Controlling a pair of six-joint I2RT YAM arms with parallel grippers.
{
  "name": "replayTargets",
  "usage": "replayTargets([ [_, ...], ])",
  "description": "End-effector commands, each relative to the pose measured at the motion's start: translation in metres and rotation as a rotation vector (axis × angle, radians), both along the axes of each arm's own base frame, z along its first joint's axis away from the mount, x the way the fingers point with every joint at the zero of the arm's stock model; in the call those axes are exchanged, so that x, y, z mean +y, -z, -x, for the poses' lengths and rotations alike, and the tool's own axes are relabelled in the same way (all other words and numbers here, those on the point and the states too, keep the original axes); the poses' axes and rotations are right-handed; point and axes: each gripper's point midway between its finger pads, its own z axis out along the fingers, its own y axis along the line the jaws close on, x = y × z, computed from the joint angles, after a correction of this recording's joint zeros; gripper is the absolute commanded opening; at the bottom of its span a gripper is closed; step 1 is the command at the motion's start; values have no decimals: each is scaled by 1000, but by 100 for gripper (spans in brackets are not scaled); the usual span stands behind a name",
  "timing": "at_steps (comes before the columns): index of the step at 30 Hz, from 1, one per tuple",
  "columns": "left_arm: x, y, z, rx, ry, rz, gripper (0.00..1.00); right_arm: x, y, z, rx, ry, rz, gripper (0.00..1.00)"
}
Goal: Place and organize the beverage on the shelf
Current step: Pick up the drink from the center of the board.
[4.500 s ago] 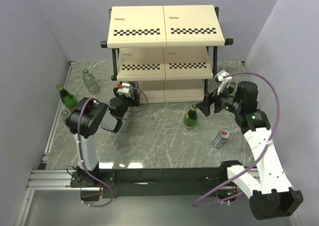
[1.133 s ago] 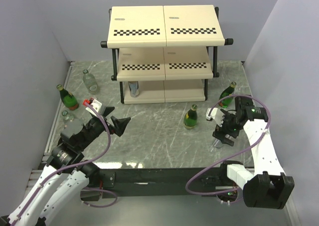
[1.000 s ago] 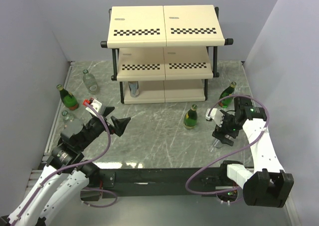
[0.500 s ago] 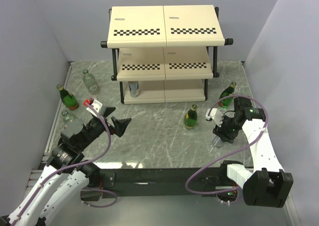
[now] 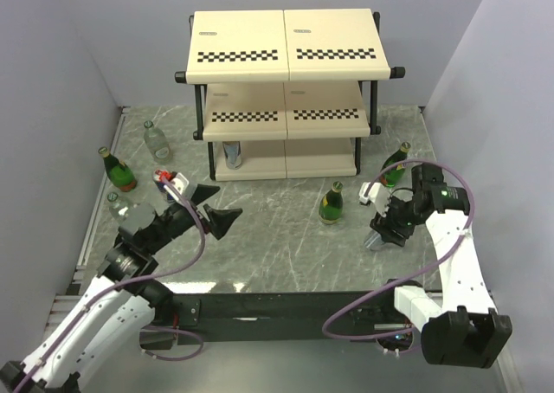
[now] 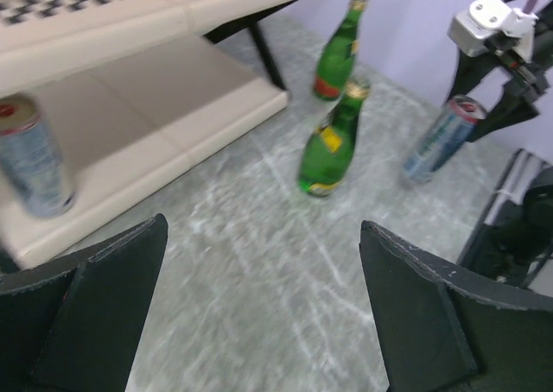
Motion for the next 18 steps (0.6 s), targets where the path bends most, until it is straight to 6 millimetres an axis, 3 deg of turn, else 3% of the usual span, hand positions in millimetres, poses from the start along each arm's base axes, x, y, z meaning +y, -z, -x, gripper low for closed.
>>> replayTargets([
  [1,-25,-39,6,-76,132,123,100,18,-34,-6,-76,-1,-83,3],
  [8,-64,-32,-12,-76,104,76,97,38,-73,-2,-68,5,-153,2],
  [9,-76,-32,-3,-87,138,64,97,39,-85,-4,-91,-1,-156,2],
  [10,-79,-27,-9,-117,106,27,96,40,-89,-4,-89,4,-157,2],
  [13,-96,-21,3,-197,184,-8,95,46,-105,-3,-100,-5,-139,1],
  [15,-98,-14,8,-238,213,-12,94,53,-116,-2,-128,-23,-140,1],
  [18,-104,-21,14,-299,237,21,95,71,-131,1,-148,-74,-184,1],
])
